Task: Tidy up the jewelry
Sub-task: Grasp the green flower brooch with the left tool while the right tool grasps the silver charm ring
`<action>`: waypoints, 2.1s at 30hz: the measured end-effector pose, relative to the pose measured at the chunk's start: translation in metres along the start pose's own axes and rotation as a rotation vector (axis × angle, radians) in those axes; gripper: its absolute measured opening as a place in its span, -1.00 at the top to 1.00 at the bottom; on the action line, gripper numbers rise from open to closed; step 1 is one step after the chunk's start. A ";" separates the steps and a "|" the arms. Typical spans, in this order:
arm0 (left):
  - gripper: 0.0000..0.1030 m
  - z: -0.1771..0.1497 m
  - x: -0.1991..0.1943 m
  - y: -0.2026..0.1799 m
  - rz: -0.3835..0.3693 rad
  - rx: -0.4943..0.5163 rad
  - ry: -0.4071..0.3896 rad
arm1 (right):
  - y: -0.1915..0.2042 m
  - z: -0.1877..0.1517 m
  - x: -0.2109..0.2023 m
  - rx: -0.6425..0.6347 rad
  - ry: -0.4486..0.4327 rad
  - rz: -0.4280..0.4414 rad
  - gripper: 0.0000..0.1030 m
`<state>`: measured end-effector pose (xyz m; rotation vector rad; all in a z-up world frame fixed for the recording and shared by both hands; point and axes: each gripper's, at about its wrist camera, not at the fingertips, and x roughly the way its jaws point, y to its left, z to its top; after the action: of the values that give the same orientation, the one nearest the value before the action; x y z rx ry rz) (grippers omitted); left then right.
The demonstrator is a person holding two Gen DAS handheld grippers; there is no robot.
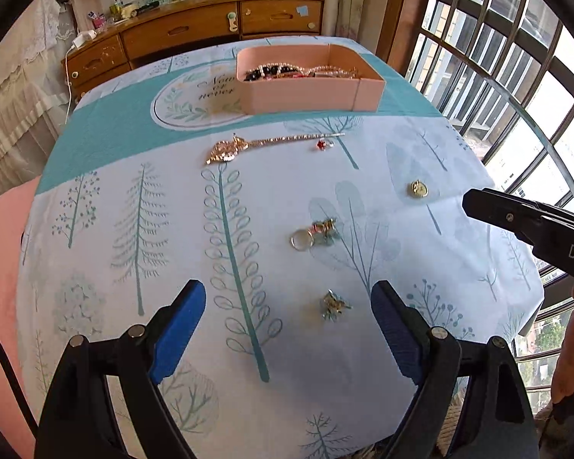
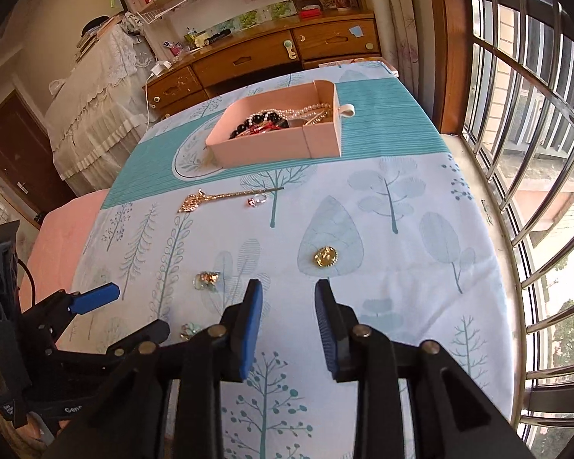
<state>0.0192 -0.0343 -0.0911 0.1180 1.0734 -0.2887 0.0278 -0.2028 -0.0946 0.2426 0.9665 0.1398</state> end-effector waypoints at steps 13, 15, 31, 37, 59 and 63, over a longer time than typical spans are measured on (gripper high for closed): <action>-0.09 -0.013 0.028 -0.014 -0.089 0.015 0.074 | -0.012 -0.023 0.027 0.016 0.072 0.046 0.44; -0.09 -0.011 0.030 -0.015 -0.093 0.053 0.063 | -0.011 -0.024 0.027 0.007 0.074 0.052 0.44; 0.58 -0.020 0.026 -0.023 -0.119 0.311 -0.085 | -0.001 -0.027 0.045 -0.026 0.110 0.070 0.44; 0.59 -0.019 0.027 -0.013 -0.106 0.265 -0.102 | 0.012 -0.026 0.049 -0.085 0.114 0.093 0.44; 0.58 -0.007 0.034 0.076 -0.137 -0.096 -0.081 | 0.079 -0.009 0.083 -0.332 0.085 0.130 0.44; 0.58 -0.009 0.034 0.078 -0.153 -0.095 -0.091 | 0.085 -0.007 0.086 -0.343 0.074 0.116 0.44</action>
<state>0.0492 0.0368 -0.1287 -0.0618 1.0059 -0.3769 0.0699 -0.1008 -0.1445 -0.0233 0.9850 0.4187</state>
